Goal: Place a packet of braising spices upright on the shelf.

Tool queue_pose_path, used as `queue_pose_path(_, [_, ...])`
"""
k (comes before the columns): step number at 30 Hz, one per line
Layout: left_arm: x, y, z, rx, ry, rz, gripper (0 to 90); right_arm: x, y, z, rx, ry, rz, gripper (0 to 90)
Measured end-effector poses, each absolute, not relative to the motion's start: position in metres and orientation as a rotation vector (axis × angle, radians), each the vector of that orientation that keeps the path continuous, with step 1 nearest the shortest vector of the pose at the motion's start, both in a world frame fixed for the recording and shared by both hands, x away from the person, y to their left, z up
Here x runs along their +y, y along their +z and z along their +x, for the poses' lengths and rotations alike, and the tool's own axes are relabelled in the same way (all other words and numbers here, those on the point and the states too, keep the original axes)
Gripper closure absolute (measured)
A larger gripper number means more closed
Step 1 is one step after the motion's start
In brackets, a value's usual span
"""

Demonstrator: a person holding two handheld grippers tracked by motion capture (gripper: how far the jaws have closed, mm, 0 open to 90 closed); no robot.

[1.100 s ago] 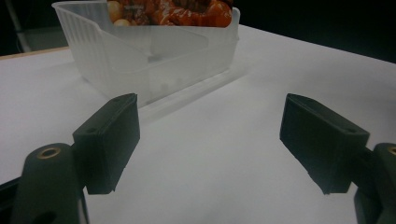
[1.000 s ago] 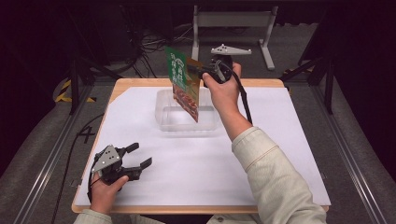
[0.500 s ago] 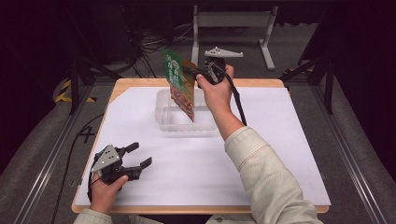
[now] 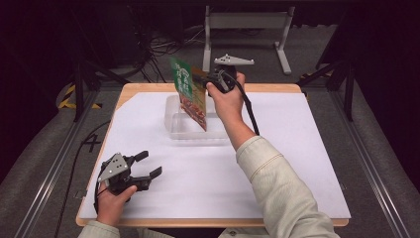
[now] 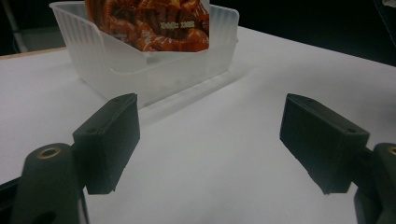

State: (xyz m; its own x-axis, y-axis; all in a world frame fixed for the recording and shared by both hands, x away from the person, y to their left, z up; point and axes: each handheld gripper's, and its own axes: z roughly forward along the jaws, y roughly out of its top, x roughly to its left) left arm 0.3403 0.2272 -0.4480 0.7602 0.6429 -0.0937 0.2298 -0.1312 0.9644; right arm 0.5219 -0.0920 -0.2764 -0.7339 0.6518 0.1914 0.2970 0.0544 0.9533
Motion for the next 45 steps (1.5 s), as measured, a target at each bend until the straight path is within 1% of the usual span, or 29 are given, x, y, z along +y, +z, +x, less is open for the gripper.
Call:
queue_pose_path(20, [0.228, -0.448, 0.341, 0.702, 0.410, 1.709, 20.7, -0.091, -0.288, 0.526, 2.052, 1.688, 0.995, 89.6])
queue_pose_path(45, [0.226, -0.448, 0.340, 0.706, 0.408, 1.708, 20.6, -0.101, -0.298, 0.517, 2.035, 1.684, 1.012, 87.2])
